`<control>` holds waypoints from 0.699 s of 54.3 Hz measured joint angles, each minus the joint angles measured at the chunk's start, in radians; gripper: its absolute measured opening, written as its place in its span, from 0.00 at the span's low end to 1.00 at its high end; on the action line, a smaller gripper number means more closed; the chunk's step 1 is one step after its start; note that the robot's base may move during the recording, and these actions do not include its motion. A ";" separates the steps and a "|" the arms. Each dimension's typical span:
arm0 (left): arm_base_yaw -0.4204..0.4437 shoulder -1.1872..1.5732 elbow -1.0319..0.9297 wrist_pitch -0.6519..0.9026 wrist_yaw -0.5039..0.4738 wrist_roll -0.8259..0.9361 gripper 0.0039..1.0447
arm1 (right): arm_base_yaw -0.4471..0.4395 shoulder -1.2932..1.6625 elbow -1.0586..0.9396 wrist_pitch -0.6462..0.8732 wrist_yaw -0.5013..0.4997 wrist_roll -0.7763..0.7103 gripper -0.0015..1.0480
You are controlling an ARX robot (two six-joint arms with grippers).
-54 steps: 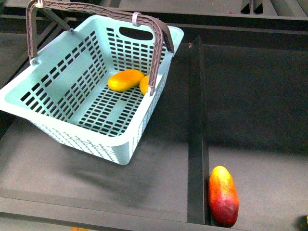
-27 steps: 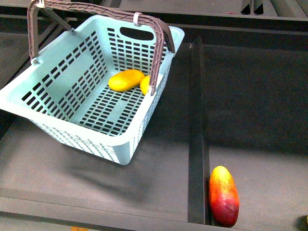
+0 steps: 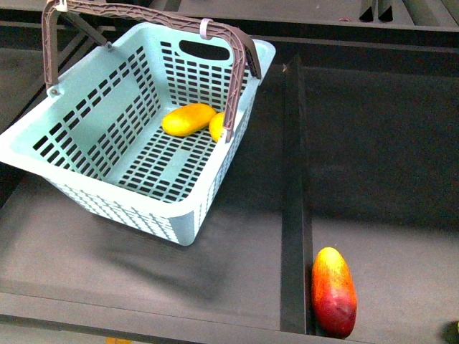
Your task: Pick lemon and mango into basket
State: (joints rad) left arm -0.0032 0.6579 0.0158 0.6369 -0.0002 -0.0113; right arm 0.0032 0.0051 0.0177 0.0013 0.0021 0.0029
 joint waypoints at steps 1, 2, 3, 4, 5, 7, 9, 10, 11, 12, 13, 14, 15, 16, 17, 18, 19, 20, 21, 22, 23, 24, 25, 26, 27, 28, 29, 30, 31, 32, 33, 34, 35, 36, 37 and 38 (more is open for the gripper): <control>0.000 -0.014 0.000 -0.013 0.000 0.000 0.03 | 0.000 0.000 0.000 0.000 0.000 0.000 0.92; 0.000 -0.028 0.000 -0.025 0.000 0.000 0.03 | 0.000 0.000 0.000 0.000 0.000 0.000 0.92; 0.000 -0.042 0.000 -0.037 0.000 0.000 0.03 | 0.000 0.000 0.000 0.000 0.000 0.000 0.92; 0.000 -0.056 0.000 -0.050 0.000 0.000 0.03 | 0.000 0.000 0.000 0.000 0.000 0.000 0.92; 0.000 -0.069 0.000 -0.062 0.000 0.000 0.03 | 0.000 0.000 0.000 0.000 0.000 0.000 0.92; 0.000 -0.101 0.000 -0.091 0.000 0.000 0.03 | 0.000 0.000 0.000 0.000 0.000 0.000 0.92; 0.000 -0.133 0.000 -0.120 0.000 0.000 0.03 | 0.000 0.000 0.000 0.000 0.000 0.000 0.92; 0.000 -0.145 0.000 -0.131 0.000 0.000 0.03 | 0.000 0.000 0.000 0.000 0.000 0.000 0.92; 0.000 -0.161 0.000 -0.145 0.000 0.000 0.03 | 0.000 0.000 0.000 0.000 0.000 0.000 0.92; 0.000 -0.177 0.000 -0.160 0.000 0.000 0.03 | 0.000 0.000 0.000 0.000 0.000 0.000 0.92; 0.000 -0.187 0.000 -0.171 0.000 0.000 0.03 | 0.000 0.000 0.000 0.000 0.000 0.000 0.92; 0.000 -0.203 0.000 -0.187 0.000 0.000 0.03 | 0.000 0.000 0.000 0.000 0.000 0.000 0.92; 0.000 -0.219 0.000 -0.201 0.000 0.000 0.03 | 0.000 0.000 0.000 0.000 0.000 0.000 0.92; 0.000 -0.233 0.000 -0.216 0.000 0.000 0.03 | 0.000 0.000 0.000 0.000 0.000 0.000 0.92; 0.000 -0.244 0.000 -0.225 0.000 0.000 0.03 | 0.000 0.000 0.000 0.000 0.000 0.000 0.92; 0.000 -0.256 0.000 -0.237 0.000 0.000 0.03 | 0.000 0.000 0.000 0.000 0.000 0.000 0.92; 0.000 -0.267 0.000 -0.248 0.000 0.000 0.03 | 0.000 0.000 0.000 0.000 0.000 0.000 0.92; 0.000 -0.281 0.000 -0.261 0.000 0.000 0.03 | 0.000 0.000 0.000 0.000 0.000 0.000 0.92; 0.000 -0.294 0.000 -0.274 0.000 0.000 0.03 | 0.000 0.000 0.000 0.000 0.000 0.000 0.92; 0.000 -0.307 0.000 -0.286 0.000 0.000 0.03 | 0.000 0.000 0.000 0.000 0.000 0.000 0.92; 0.000 -0.320 0.000 -0.298 0.000 0.000 0.03 | 0.000 0.000 0.000 0.000 0.000 0.000 0.92; 0.000 -0.333 0.000 -0.312 0.000 0.000 0.03 | 0.000 0.000 0.000 0.000 0.000 0.000 0.92; 0.000 -0.341 0.000 -0.319 0.000 0.000 0.03 | 0.000 0.000 0.000 0.000 0.000 0.000 0.92; 0.000 -0.350 0.000 -0.329 0.000 0.000 0.03 | 0.000 0.000 0.000 0.000 0.000 0.000 0.92; 0.000 -0.361 0.000 -0.340 0.000 0.000 0.03 | 0.000 0.000 0.000 0.000 0.000 0.000 0.92; 0.000 -0.373 0.000 -0.351 0.000 0.000 0.03 | 0.000 0.000 0.000 0.000 0.000 0.000 0.92; 0.000 -0.383 0.000 -0.360 0.000 0.000 0.03 | 0.000 0.000 0.000 0.000 0.000 0.000 0.92; 0.000 -0.392 0.000 -0.370 0.000 0.000 0.03 | 0.000 0.000 0.000 0.000 0.000 0.000 0.92; 0.000 -0.402 0.000 -0.380 0.000 0.000 0.03 | 0.000 0.000 0.000 0.000 0.000 0.000 0.92; 0.000 -0.410 0.000 -0.389 0.000 0.000 0.03 | 0.000 0.000 0.000 0.000 0.000 0.000 0.92; 0.000 -0.417 0.000 -0.395 0.000 0.000 0.03 | 0.000 0.000 0.000 0.000 0.000 0.000 0.92; 0.000 -0.423 0.000 -0.400 0.000 0.000 0.03 | 0.000 0.000 0.000 0.000 0.000 0.000 0.92; 0.000 -0.428 0.000 -0.406 0.000 0.000 0.03 | 0.000 0.000 0.000 0.000 0.000 0.000 0.92; 0.000 -0.437 0.000 -0.414 0.000 0.000 0.03 | 0.000 0.000 0.000 0.000 0.000 0.000 0.92; 0.000 -0.446 0.000 -0.423 0.000 0.000 0.03 | 0.000 0.000 0.000 0.000 0.000 0.000 0.92; 0.000 -0.452 0.000 -0.430 0.000 0.000 0.03 | 0.000 0.000 0.000 0.000 0.000 0.000 0.92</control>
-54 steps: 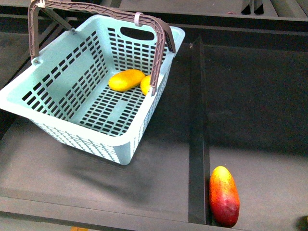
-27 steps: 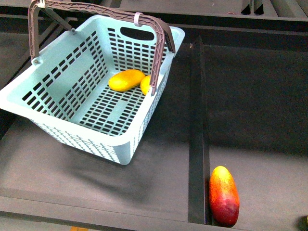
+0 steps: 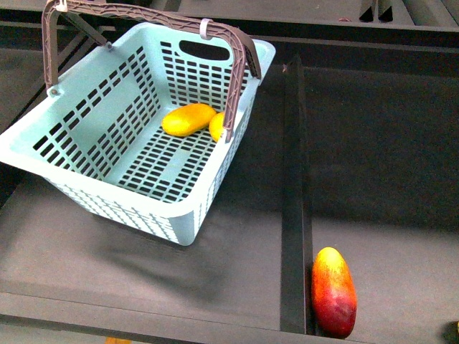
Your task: Pick lemon and mango into basket
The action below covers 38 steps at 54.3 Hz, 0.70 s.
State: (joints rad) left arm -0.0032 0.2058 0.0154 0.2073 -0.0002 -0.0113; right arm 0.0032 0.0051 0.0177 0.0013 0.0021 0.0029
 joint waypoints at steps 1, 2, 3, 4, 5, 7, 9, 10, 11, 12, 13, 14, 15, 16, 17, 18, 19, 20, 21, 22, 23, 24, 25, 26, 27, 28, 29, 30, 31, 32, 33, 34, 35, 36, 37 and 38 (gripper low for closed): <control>0.000 -0.005 0.000 -0.005 0.000 0.000 0.03 | 0.000 0.000 0.000 0.000 0.000 0.000 0.92; 0.000 -0.012 0.000 -0.013 0.000 0.000 0.03 | 0.000 0.000 0.000 0.000 0.000 0.000 0.92; 0.000 -0.017 0.000 -0.017 0.000 0.000 0.03 | 0.000 0.000 0.000 0.000 0.000 0.000 0.92; 0.000 -0.023 0.000 -0.024 0.000 0.000 0.03 | 0.000 0.000 0.000 0.000 0.000 0.000 0.92; 0.000 -0.034 0.000 -0.035 0.000 0.000 0.03 | 0.000 0.000 0.000 0.000 0.000 0.000 0.92; 0.000 -0.115 0.000 -0.148 0.001 0.000 0.03 | 0.000 0.000 0.000 0.000 0.000 0.000 0.92; 0.000 -0.182 0.000 -0.198 0.000 0.000 0.03 | 0.000 0.000 0.000 0.000 0.000 0.000 0.92; 0.000 -0.191 0.000 -0.201 0.000 0.000 0.03 | 0.000 0.000 0.000 0.000 0.000 0.000 0.92; 0.000 -0.194 0.000 -0.202 0.000 0.000 0.03 | 0.000 0.000 0.000 0.000 0.000 0.000 0.92; 0.000 -0.196 0.000 -0.203 0.000 0.000 0.03 | 0.000 0.000 0.000 0.000 0.000 0.000 0.92; 0.000 -0.197 0.000 -0.203 0.000 0.000 0.03 | 0.000 0.000 0.000 0.000 0.000 0.000 0.92; 0.000 -0.199 0.000 -0.204 0.000 0.000 0.03 | 0.000 0.000 0.000 0.000 0.000 0.000 0.92; 0.000 -0.199 0.000 -0.204 0.000 0.000 0.03 | 0.000 0.000 0.000 0.000 0.000 0.000 0.92; 0.000 -0.199 0.000 -0.204 0.000 0.000 0.03 | 0.000 0.000 0.000 0.000 0.000 0.000 0.92; 0.000 -0.199 0.000 -0.204 0.000 0.000 0.03 | 0.000 0.000 0.000 0.000 0.000 0.000 0.92; 0.000 -0.199 0.000 -0.204 0.000 0.000 0.03 | 0.000 0.000 0.000 0.000 0.000 0.000 0.92; 0.000 -0.200 0.000 -0.204 0.000 0.000 0.03 | 0.000 0.000 0.000 0.000 0.000 0.000 0.92; 0.000 -0.200 0.000 -0.204 0.000 0.000 0.03 | 0.000 0.000 0.000 0.000 0.000 0.000 0.92; 0.000 -0.200 0.000 -0.204 0.000 0.000 0.03 | 0.000 0.000 0.000 0.000 0.000 0.000 0.92; 0.000 -0.200 0.000 -0.204 0.000 0.000 0.03 | 0.000 0.000 0.000 0.000 0.000 0.000 0.92; 0.000 -0.200 0.000 -0.204 0.000 0.000 0.03 | 0.000 0.000 0.000 0.000 0.000 0.000 0.92; 0.000 -0.200 0.000 -0.204 0.000 0.000 0.03 | 0.000 0.000 0.000 0.000 0.000 0.000 0.92; 0.000 -0.200 0.000 -0.204 0.000 0.000 0.03 | 0.000 0.000 0.000 0.000 0.000 0.000 0.92; 0.000 -0.200 0.000 -0.204 0.000 0.000 0.03 | 0.000 0.000 0.000 0.000 0.000 0.000 0.92; 0.000 -0.200 0.000 -0.204 0.000 0.000 0.03 | 0.000 0.000 0.000 0.000 0.000 0.000 0.92; 0.000 -0.200 0.000 -0.204 0.000 0.000 0.03 | 0.000 0.000 0.000 0.000 0.000 0.000 0.92; 0.000 -0.200 0.000 -0.204 0.000 0.000 0.03 | 0.000 0.000 0.000 0.000 0.000 0.000 0.92; 0.000 -0.200 0.000 -0.204 0.000 0.000 0.03 | 0.000 0.000 0.000 0.000 0.000 0.000 0.92; 0.000 -0.200 0.000 -0.204 0.000 0.000 0.04 | 0.000 0.000 0.000 0.000 0.000 0.000 0.92; 0.000 -0.200 0.000 -0.204 0.000 0.000 0.08 | 0.000 0.000 0.000 0.000 0.000 0.000 0.92; 0.000 -0.200 0.000 -0.204 0.000 0.000 0.11 | 0.000 0.000 0.000 0.000 0.000 0.000 0.92; 0.000 -0.200 0.000 -0.204 0.000 0.000 0.14 | 0.000 0.000 0.000 0.000 0.000 0.000 0.92; 0.000 -0.200 0.000 -0.204 0.000 0.000 0.18 | 0.000 0.000 0.000 0.000 0.000 0.000 0.92; 0.000 -0.200 0.000 -0.204 0.000 0.000 0.21 | 0.000 0.000 0.000 0.000 0.000 0.000 0.92; 0.000 -0.200 0.000 -0.204 0.000 0.000 0.24 | 0.000 0.000 0.000 0.000 0.000 0.000 0.92; 0.000 -0.200 0.000 -0.204 0.000 0.000 0.28 | 0.000 0.000 0.000 0.000 0.000 0.000 0.92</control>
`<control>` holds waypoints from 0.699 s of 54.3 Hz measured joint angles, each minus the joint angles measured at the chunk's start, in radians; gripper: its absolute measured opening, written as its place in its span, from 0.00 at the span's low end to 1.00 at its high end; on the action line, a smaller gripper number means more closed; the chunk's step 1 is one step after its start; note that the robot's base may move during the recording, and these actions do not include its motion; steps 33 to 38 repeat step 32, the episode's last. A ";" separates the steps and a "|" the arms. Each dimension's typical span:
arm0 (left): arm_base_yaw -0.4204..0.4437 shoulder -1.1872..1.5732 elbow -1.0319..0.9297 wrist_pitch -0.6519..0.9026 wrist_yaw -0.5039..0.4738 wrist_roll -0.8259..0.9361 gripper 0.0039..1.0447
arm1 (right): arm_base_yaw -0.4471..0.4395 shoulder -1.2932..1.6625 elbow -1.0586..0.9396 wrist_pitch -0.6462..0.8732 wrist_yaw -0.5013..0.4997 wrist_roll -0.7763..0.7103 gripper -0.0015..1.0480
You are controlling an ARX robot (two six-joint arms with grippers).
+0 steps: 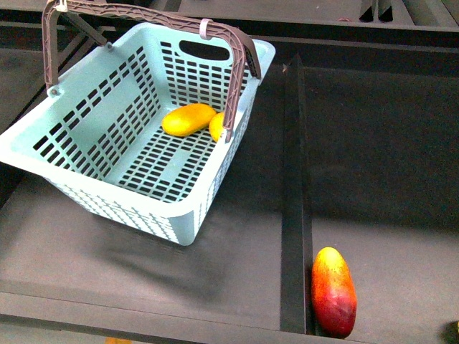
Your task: Pick lemon and mango into basket
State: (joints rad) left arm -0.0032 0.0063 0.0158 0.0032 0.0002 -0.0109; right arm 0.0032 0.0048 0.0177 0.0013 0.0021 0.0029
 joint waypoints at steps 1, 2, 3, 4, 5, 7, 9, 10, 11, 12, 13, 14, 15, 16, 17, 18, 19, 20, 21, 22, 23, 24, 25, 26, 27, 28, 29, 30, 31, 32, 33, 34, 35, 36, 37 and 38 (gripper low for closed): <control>0.000 0.000 0.000 0.000 0.000 0.000 0.34 | 0.000 0.000 0.000 0.000 0.000 0.000 0.92; 0.000 0.000 0.000 0.000 0.000 0.000 0.39 | 0.000 0.000 0.000 0.000 0.000 0.000 0.92; 0.000 0.000 0.000 0.000 0.000 0.000 0.42 | 0.000 0.000 0.000 0.000 0.000 0.000 0.92; 0.000 0.000 0.000 0.000 0.000 0.000 0.45 | 0.000 0.000 0.000 0.000 0.000 0.000 0.92; 0.000 0.000 0.000 0.000 0.000 0.000 0.49 | 0.000 0.000 0.000 0.000 0.000 0.000 0.92; 0.000 0.000 0.000 0.000 0.000 0.000 0.55 | 0.000 0.000 0.000 0.000 0.000 0.000 0.92; 0.000 0.000 0.000 0.000 0.000 0.000 0.66 | 0.000 0.000 0.000 0.000 0.000 0.000 0.92; 0.000 0.000 0.000 0.000 0.000 0.000 0.70 | 0.000 0.000 0.000 0.000 0.000 0.000 0.92; 0.000 0.000 0.000 0.000 0.000 0.000 0.73 | 0.000 0.000 0.000 0.000 0.000 0.000 0.92; 0.000 0.000 0.000 0.000 0.000 0.000 0.77 | 0.000 0.000 0.000 0.000 0.000 0.000 0.92; 0.000 0.000 0.000 0.000 0.000 0.000 0.81 | 0.000 0.000 0.000 0.000 0.000 0.000 0.92; 0.000 0.000 0.000 0.000 0.000 0.000 0.83 | 0.000 0.000 0.000 0.000 0.000 0.000 0.92; 0.000 0.000 0.000 0.000 0.000 0.000 0.86 | 0.000 0.000 0.000 0.000 0.000 0.000 0.92; 0.000 0.000 0.000 0.000 0.000 0.000 0.90 | 0.000 0.000 0.000 0.000 0.000 0.000 0.92; 0.000 0.000 0.000 0.000 0.000 0.000 0.93 | 0.000 0.000 0.000 0.000 0.000 0.000 0.92; 0.000 0.000 0.000 0.000 0.000 0.000 0.95 | 0.000 0.000 0.000 0.000 0.000 0.000 0.92; 0.000 0.000 0.000 0.000 0.000 0.002 0.95 | 0.000 0.000 0.000 0.000 0.000 0.000 0.92; 0.000 0.000 0.000 0.000 0.000 0.002 0.94 | 0.000 0.000 0.000 0.000 0.000 0.000 0.92; 0.000 0.000 0.000 0.000 0.000 0.002 0.93 | 0.000 0.000 0.000 0.000 0.000 0.000 0.92; 0.000 0.000 0.000 0.000 0.000 0.002 0.93 | 0.000 0.000 0.000 0.000 0.000 0.000 0.92; 0.000 0.000 0.000 0.000 0.000 0.002 0.93 | 0.000 0.000 0.000 0.000 0.000 0.000 0.92; 0.000 0.000 0.000 0.000 0.000 0.002 0.94 | 0.000 0.000 0.000 0.000 0.000 0.000 0.92; 0.000 0.000 0.000 0.000 0.000 0.002 0.94 | 0.000 0.000 0.000 0.000 0.000 0.000 0.92; 0.000 0.000 0.000 0.000 0.000 0.002 0.94 | 0.000 0.000 0.000 0.000 0.000 0.000 0.92; 0.000 0.000 0.000 0.000 0.000 0.002 0.94 | 0.000 0.000 0.000 0.000 0.000 0.000 0.92; 0.000 0.000 0.000 0.000 0.000 0.002 0.94 | 0.000 0.000 0.000 0.000 0.000 0.000 0.92; 0.000 0.000 0.000 0.000 0.000 0.002 0.94 | 0.000 0.000 0.000 0.000 0.000 0.000 0.92; 0.000 0.000 0.000 0.000 0.000 0.002 0.94 | 0.000 0.000 0.000 0.000 0.000 0.000 0.92; 0.000 0.000 0.000 0.000 0.000 0.002 0.94 | 0.000 0.000 0.000 0.000 0.000 0.000 0.92; 0.000 0.000 0.000 0.000 0.000 0.002 0.94 | 0.000 0.000 0.000 0.000 0.000 0.000 0.92; 0.000 0.000 0.000 0.000 0.000 0.002 0.94 | 0.000 0.000 0.000 0.000 0.000 0.000 0.92; 0.000 0.000 0.000 0.000 0.000 0.002 0.94 | 0.000 0.000 0.000 0.000 0.000 0.000 0.92; 0.000 0.000 0.000 0.000 0.000 0.002 0.94 | 0.000 0.000 0.000 0.000 0.000 0.000 0.92; 0.000 0.000 0.000 0.000 0.000 0.002 0.94 | 0.000 0.000 0.000 0.000 0.000 0.000 0.92; 0.000 0.000 0.000 0.000 0.000 0.002 0.94 | 0.000 0.000 0.000 0.000 0.000 0.000 0.92; 0.000 0.000 0.000 0.000 0.000 0.002 0.94 | 0.000 0.000 0.000 0.000 0.000 0.000 0.92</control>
